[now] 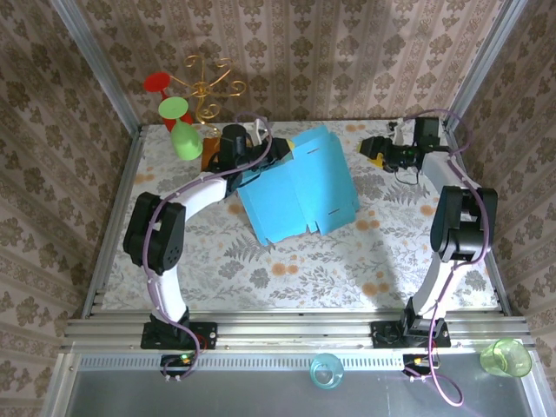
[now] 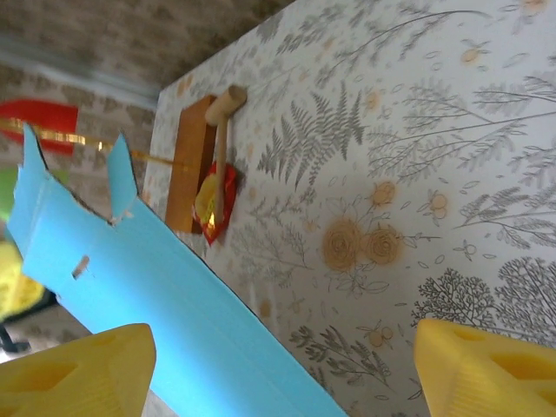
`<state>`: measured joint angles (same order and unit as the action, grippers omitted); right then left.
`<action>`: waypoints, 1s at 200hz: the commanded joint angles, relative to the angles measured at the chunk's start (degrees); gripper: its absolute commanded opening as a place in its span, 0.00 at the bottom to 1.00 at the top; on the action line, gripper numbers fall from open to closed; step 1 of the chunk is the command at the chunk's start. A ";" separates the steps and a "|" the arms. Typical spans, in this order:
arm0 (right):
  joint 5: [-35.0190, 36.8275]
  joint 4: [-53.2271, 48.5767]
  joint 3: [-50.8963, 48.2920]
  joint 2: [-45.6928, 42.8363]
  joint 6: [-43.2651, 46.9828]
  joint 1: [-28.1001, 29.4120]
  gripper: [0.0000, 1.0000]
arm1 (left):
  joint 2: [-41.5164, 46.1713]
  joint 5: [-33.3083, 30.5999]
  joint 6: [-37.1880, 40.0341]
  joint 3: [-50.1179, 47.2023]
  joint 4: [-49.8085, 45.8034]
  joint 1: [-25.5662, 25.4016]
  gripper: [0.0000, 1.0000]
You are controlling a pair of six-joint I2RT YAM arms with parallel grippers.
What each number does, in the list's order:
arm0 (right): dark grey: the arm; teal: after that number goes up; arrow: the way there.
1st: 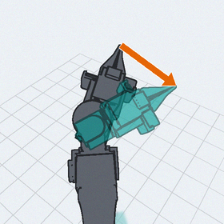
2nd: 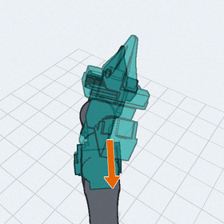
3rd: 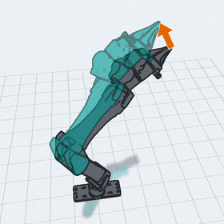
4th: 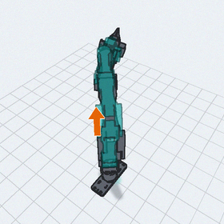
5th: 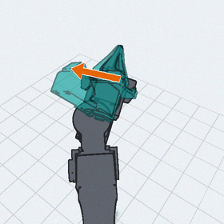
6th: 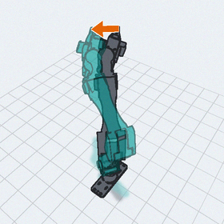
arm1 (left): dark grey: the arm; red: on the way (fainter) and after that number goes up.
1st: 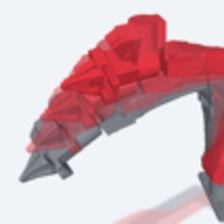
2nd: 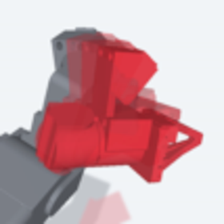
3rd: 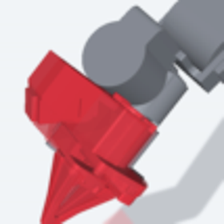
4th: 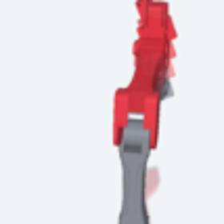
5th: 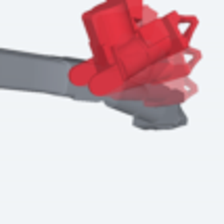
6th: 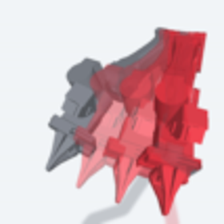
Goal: Fold the paper box
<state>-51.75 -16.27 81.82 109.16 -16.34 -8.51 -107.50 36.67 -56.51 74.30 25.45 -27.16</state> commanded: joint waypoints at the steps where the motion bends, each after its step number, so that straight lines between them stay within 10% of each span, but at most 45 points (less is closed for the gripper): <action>1: -5.34 4.49 -2.00 -0.54 8.57 0.98 0.71 | 1.85 4.86 2.72 1.69 -2.22 0.31 0.00; 112: -8.56 2.29 -3.68 1.69 18.45 7.26 0.59 | 1.33 6.95 3.95 3.73 -5.82 0.57 0.00; 200: -9.34 0.73 -3.71 -1.19 19.50 8.32 0.08 | 0.45 5.55 3.89 5.05 -7.65 0.55 0.00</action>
<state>-59.22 -13.41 78.15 110.43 0.75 -1.21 -107.50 42.22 -54.08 77.30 18.59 -26.55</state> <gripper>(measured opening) 0.169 0.050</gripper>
